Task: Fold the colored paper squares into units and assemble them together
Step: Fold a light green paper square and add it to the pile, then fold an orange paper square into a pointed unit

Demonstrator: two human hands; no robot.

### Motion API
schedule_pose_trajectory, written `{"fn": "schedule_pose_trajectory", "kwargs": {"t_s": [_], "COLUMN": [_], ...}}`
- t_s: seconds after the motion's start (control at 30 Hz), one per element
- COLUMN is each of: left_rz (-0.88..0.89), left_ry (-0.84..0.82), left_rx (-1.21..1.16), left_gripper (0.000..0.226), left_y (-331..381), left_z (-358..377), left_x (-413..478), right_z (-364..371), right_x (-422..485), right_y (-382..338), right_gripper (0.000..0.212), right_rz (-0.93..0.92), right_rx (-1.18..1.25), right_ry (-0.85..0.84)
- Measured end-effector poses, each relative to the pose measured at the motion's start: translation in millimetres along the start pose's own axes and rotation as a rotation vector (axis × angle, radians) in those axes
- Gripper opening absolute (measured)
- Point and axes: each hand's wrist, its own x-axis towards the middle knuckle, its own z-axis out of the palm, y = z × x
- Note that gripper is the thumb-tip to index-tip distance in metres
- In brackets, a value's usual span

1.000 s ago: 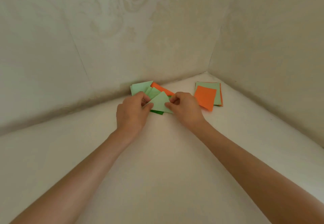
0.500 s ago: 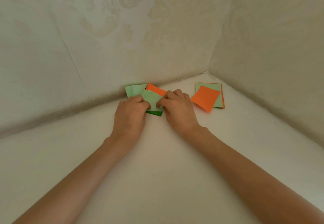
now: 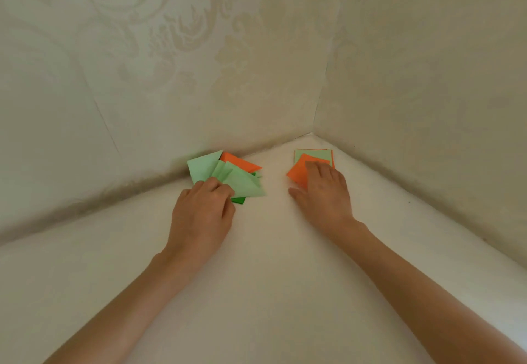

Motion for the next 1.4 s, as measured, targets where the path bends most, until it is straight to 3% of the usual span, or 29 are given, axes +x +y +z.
{"fn": "schedule_pose_trajectory", "kwargs": {"t_s": [0.17, 0.3, 0.4, 0.5, 0.57, 0.7, 0.8, 0.9, 1.03, 1.1, 1.17, 1.27, 1.4], "left_rz": [0.001, -0.092, -0.337, -0.75, -0.83, -0.779, -0.765, -0.735, -0.713, -0.696, -0.663, -0.587, -0.415], "left_ry": [0.044, -0.069, -0.237, -0.51, -0.63, -0.559, -0.492, -0.447, -0.412, -0.414, -0.437, -0.547, -0.704], "left_rx": [-0.147, -0.415, -0.764, -1.43, -1.64, -1.694, -1.665, -1.706, -1.707, -1.692, -1.658, -1.553, -1.375], "left_gripper": [0.011, 0.013, 0.012, 0.038, 0.052, 0.025, 0.021, 0.032, 0.051, 0.052, 0.043, 0.034, 0.026], "left_y": [20, 36, 51, 67, 71, 71, 63, 59, 60, 58, 55, 51, 48], "left_z": [-10, -10, -15, -20, -20, -10, -3, 0, 1, 0, -2, -8, -12], "left_x": [-11, -21, -22, -13, -10, -13, -14, -15, -16, -16, -14, -13, -17], "right_z": [-1, -18, -38, -43, -37, -22, -17, -19, -28, -32, -35, -39, -45], "right_x": [-2, -7, -26, -56, -76, -86, -84, -85, -90, -91, -90, -91, -93], "right_y": [12, 20, 27, 25, 22, 27, 34, 35, 31, 27, 25, 23, 21], "right_gripper": [0.022, 0.025, 0.015, 0.008, 0.009, 0.015, 0.02, 0.023, 0.017, 0.024, 0.025, 0.008, 0.012], "right_rz": [0.025, 0.014, -0.144, -0.484, -0.685, -0.87, -0.772, -0.613, -0.328, -0.21, -0.139, -0.108, -0.072], "right_rx": [0.09, 0.287, 0.212, 0.098, 0.091, 0.137, 0.239, 0.428, 0.862, 1.045, 1.149, 1.242, 1.331], "right_ry": [0.04, 0.38, 0.687, 0.764, 0.704, 0.503, 0.431, 0.309, 0.029, -0.088, -0.137, -0.148, -0.158]}}
